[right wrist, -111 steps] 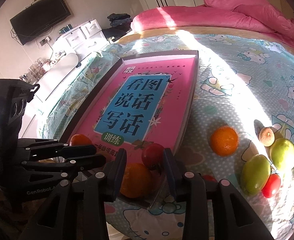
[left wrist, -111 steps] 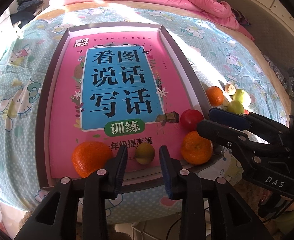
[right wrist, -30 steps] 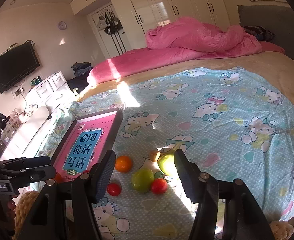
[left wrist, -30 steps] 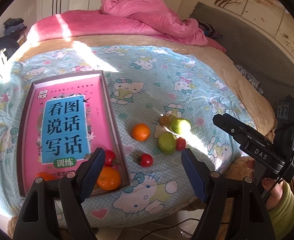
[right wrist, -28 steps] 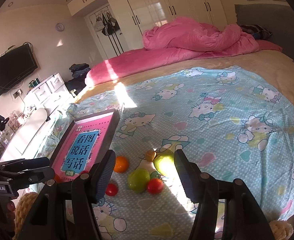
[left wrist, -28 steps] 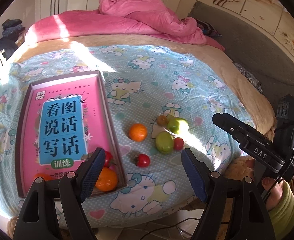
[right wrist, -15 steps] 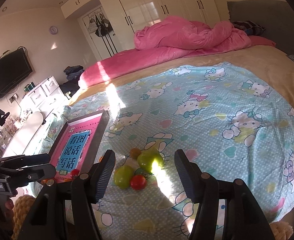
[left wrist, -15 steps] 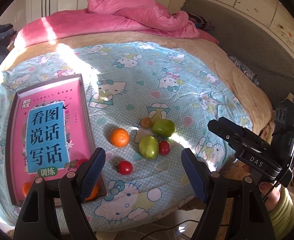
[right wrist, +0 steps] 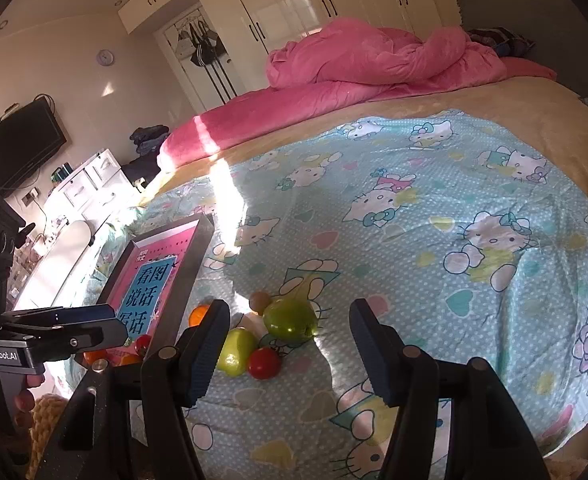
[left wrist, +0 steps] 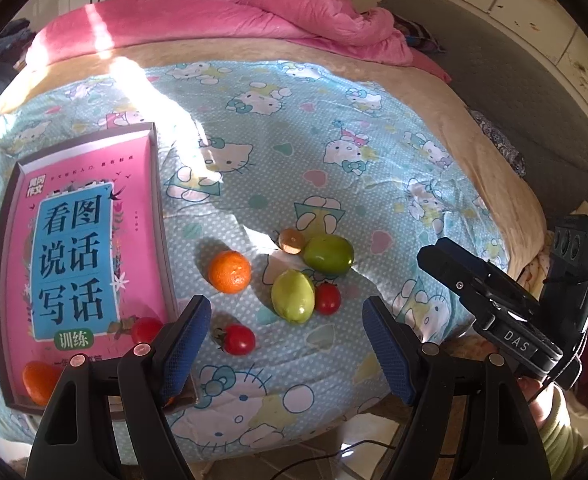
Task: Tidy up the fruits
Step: 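Grasp a green pear with the left tool while the right tool grasps a green apple, then lift both green fruits and carry them over the workbook tray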
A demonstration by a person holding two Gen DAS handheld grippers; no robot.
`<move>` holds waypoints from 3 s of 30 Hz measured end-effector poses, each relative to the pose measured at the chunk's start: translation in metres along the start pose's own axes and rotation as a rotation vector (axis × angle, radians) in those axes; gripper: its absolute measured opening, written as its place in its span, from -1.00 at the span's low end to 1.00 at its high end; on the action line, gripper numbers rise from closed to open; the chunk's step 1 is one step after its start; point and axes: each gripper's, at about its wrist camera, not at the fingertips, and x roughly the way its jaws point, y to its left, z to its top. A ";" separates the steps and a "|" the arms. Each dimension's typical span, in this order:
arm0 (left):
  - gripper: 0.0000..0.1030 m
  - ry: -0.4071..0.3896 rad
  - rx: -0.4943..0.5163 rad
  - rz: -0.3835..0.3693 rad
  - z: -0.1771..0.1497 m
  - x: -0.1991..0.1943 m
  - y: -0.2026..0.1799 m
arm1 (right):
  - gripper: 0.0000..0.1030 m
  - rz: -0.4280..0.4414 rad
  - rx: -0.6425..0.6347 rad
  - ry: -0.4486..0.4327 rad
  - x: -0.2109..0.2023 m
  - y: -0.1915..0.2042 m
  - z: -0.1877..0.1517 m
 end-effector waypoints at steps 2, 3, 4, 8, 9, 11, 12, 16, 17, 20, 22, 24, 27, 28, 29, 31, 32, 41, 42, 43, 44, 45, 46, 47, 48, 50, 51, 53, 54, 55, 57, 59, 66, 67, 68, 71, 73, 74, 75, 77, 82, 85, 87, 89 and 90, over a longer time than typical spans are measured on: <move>0.54 0.012 -0.007 0.000 0.002 0.006 0.000 | 0.20 0.006 -0.001 0.003 0.004 -0.001 0.001; 0.54 0.017 -0.014 -0.002 0.003 0.009 0.000 | 0.20 0.013 -0.006 0.007 0.007 -0.001 0.002; 0.54 0.023 -0.023 -0.009 0.005 0.013 0.000 | 0.20 0.015 -0.010 0.012 0.010 -0.001 0.002; 0.54 0.051 -0.033 -0.031 0.008 0.027 0.000 | 0.20 0.028 -0.031 0.038 0.026 -0.002 0.005; 0.54 0.059 -0.034 -0.032 0.008 0.031 -0.001 | 0.20 0.032 -0.040 0.050 0.031 -0.002 0.006; 0.54 0.070 -0.040 -0.042 0.009 0.038 -0.001 | 0.20 0.034 -0.053 0.070 0.041 -0.004 0.006; 0.54 0.076 -0.045 -0.050 0.009 0.041 -0.001 | 0.20 0.038 -0.055 0.082 0.046 -0.005 0.007; 0.54 0.106 -0.040 -0.064 0.008 0.053 -0.004 | 0.20 0.043 -0.054 0.120 0.061 -0.012 0.006; 0.54 0.111 -0.038 -0.069 0.007 0.055 -0.004 | 0.20 0.041 -0.052 0.128 0.063 -0.014 0.006; 0.54 0.136 -0.029 -0.080 0.005 0.064 -0.006 | 0.20 0.049 -0.034 0.152 0.070 -0.021 0.008; 0.54 0.147 -0.031 -0.083 0.004 0.069 -0.005 | 0.20 0.057 -0.020 0.166 0.076 -0.025 0.009; 0.53 0.151 -0.057 -0.100 0.005 0.073 -0.003 | 0.20 0.058 -0.019 0.178 0.081 -0.027 0.010; 0.52 0.177 -0.127 -0.115 0.003 0.082 0.004 | 0.20 0.051 -0.029 0.205 0.089 -0.029 0.010; 0.52 0.184 -0.141 -0.122 0.002 0.084 0.007 | 0.20 0.044 -0.030 0.217 0.093 -0.030 0.009; 0.52 0.192 -0.155 -0.131 0.001 0.087 0.009 | 0.20 0.035 -0.027 0.223 0.095 -0.031 0.009; 0.52 0.210 -0.185 -0.141 -0.001 0.093 0.013 | 0.20 0.034 -0.030 0.226 0.096 -0.031 0.008; 0.51 0.212 -0.196 -0.146 -0.001 0.095 0.015 | 0.20 0.033 -0.037 0.223 0.095 -0.029 0.008; 0.35 0.229 -0.213 -0.145 0.002 0.102 0.017 | 0.20 0.013 -0.127 0.243 0.099 -0.020 0.002; 0.34 0.233 -0.218 -0.144 0.002 0.104 0.017 | 0.20 0.017 -0.131 0.241 0.099 -0.019 0.002; 0.33 0.240 -0.226 -0.146 0.001 0.106 0.017 | 0.20 0.020 -0.139 0.242 0.100 -0.018 0.002; 0.30 0.245 -0.229 -0.145 0.000 0.107 0.018 | 0.20 0.023 -0.149 0.245 0.100 -0.016 0.002; 0.28 0.251 -0.229 -0.140 0.000 0.108 0.018 | 0.20 0.027 -0.162 0.246 0.101 -0.014 0.001; 0.23 0.260 -0.229 -0.131 -0.001 0.109 0.018 | 0.20 0.027 -0.180 0.250 0.103 -0.012 0.001; 0.17 0.266 -0.228 -0.128 0.000 0.111 0.018 | 0.20 0.024 -0.199 0.254 0.104 -0.010 0.000; 0.16 0.271 -0.230 -0.127 0.000 0.112 0.019 | 0.20 0.027 -0.214 0.258 0.105 -0.009 -0.001; 0.09 0.278 -0.234 -0.119 0.001 0.115 0.019 | 0.19 0.036 -0.236 0.271 0.109 -0.007 -0.002; 0.07 0.284 -0.234 -0.117 0.002 0.116 0.019 | 0.17 0.038 -0.248 0.279 0.110 -0.006 -0.003; 0.00 0.297 -0.223 -0.115 0.002 0.119 0.018 | 0.06 0.052 -0.273 0.280 0.111 -0.002 -0.006; 0.00 0.307 -0.215 -0.107 0.002 0.120 0.017 | 0.02 0.055 -0.285 0.279 0.112 -0.001 -0.007; 0.00 0.312 -0.213 -0.104 0.003 0.121 0.016 | 0.01 0.055 -0.294 0.282 0.114 0.001 -0.008; -0.01 0.319 -0.214 -0.104 0.003 0.123 0.016 | 0.01 0.062 -0.302 0.294 0.118 0.003 -0.009; -0.01 0.321 -0.214 -0.099 0.005 0.125 0.015 | -0.05 0.066 -0.313 0.297 0.121 0.004 -0.010; -0.08 0.324 -0.210 -0.092 0.013 0.135 0.006 | -0.07 0.085 -0.307 0.298 0.119 0.002 -0.011; -0.08 0.324 -0.211 -0.090 0.013 0.136 0.005 | -0.07 0.092 -0.292 0.299 0.118 0.000 -0.010; -0.09 0.324 -0.210 -0.089 0.014 0.136 0.004 | -0.07 0.093 -0.276 0.295 0.115 -0.003 -0.009; -0.18 0.317 -0.206 -0.070 0.014 0.137 0.001 | -0.07 0.073 -0.237 0.261 0.107 -0.012 -0.005; -0.18 0.317 -0.213 -0.072 0.013 0.138 0.002 | -0.07 0.078 -0.194 0.242 0.103 -0.019 -0.001; -0.18 0.318 -0.221 -0.076 0.012 0.139 0.002 | -0.07 0.083 -0.171 0.232 0.101 -0.022 0.001; -0.18 0.317 -0.227 -0.079 0.011 0.140 0.003 | -0.07 0.087 -0.158 0.223 0.100 -0.023 0.002; -0.18 0.314 -0.242 -0.086 0.009 0.140 0.005 | -0.07 0.090 -0.144 0.208 0.099 -0.025 0.005; -0.19 0.300 -0.259 -0.100 0.007 0.141 0.007 | -0.07 0.095 -0.126 0.207 0.098 -0.026 0.008; -0.20 0.299 -0.268 -0.101 0.008 0.139 0.008 | -0.07 0.085 -0.109 0.208 0.095 -0.029 0.008; -0.20 0.293 -0.270 -0.111 0.009 0.135 0.008 | -0.07 0.078 -0.100 0.194 0.095 -0.029 0.011; -0.20 0.284 -0.275 -0.129 0.009 0.130 0.007 | -0.07 0.091 -0.081 0.179 0.092 -0.032 0.012; -0.20 0.278 -0.271 -0.131 0.009 0.127 0.005 | -0.07 0.094 -0.077 0.174 0.091 -0.032 0.012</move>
